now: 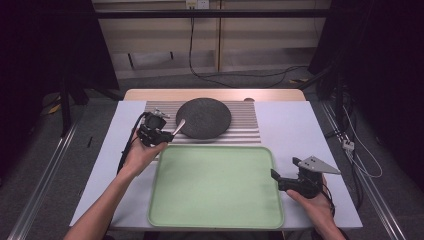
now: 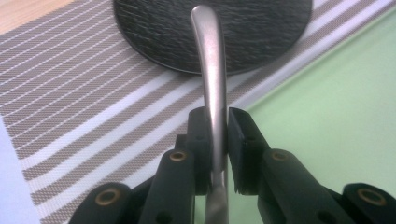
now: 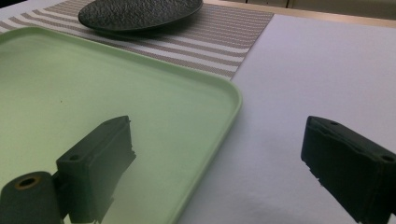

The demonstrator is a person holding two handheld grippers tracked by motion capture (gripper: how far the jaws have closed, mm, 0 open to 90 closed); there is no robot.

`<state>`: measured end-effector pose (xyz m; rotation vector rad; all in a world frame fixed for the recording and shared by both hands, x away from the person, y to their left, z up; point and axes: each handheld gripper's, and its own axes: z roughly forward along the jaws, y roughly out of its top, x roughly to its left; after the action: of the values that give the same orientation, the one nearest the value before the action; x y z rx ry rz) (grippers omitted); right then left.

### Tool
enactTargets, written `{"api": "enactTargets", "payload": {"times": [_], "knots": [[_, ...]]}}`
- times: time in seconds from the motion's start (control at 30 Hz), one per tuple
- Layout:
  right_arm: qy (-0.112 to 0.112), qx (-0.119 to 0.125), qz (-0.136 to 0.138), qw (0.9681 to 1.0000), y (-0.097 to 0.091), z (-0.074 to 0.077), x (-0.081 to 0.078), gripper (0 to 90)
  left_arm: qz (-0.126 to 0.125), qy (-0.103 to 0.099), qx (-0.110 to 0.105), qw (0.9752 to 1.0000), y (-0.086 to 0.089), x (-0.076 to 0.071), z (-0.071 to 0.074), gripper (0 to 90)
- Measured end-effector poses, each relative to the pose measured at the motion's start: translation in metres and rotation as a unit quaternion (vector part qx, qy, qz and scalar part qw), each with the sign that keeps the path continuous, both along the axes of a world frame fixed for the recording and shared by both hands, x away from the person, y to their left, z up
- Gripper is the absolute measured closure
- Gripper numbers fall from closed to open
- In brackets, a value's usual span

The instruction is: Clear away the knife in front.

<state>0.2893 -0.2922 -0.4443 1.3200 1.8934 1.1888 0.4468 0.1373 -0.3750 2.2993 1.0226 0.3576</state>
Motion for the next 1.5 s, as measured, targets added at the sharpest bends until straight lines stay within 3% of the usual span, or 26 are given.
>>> {"api": "enactTargets", "payload": {"times": [0.13,0.57,0.63,0.87,0.93,1.17,1.5], "knots": [[0.000,0.000,0.000,1.0000,0.000,0.000,0.000,8.7,-0.004,0.004,-0.006,1.0000,-0.005,-0.008,0.000,79.7],[0.001,0.000,0.003,1.0000,0.002,0.000,0.000,8.7,-0.025,0.019,-0.001,0.9995,-0.021,-0.030,-0.003,79.7],[0.002,0.000,0.003,1.0000,0.002,0.000,0.000,8.7,-0.032,0.018,0.009,0.9993,-0.025,-0.034,-0.002,79.7],[0.001,0.001,0.003,1.0000,0.002,0.000,0.000,8.7,-0.037,0.026,0.005,0.9990,-0.033,-0.045,-0.006,79.7],[0.001,0.001,0.004,1.0000,0.002,0.000,0.000,8.7,-0.045,0.028,0.015,0.9985,-0.034,-0.046,-0.010,79.7],[0.002,-0.001,0.004,1.0000,0.002,0.000,0.000,8.7,-0.044,0.041,0.009,0.9982,-0.036,-0.049,-0.021,79.6],[0.003,0.000,0.006,1.0000,0.002,0.000,0.000,8.7,-0.046,0.064,0.019,0.9967,-0.043,-0.044,-0.038,79.6]]}}
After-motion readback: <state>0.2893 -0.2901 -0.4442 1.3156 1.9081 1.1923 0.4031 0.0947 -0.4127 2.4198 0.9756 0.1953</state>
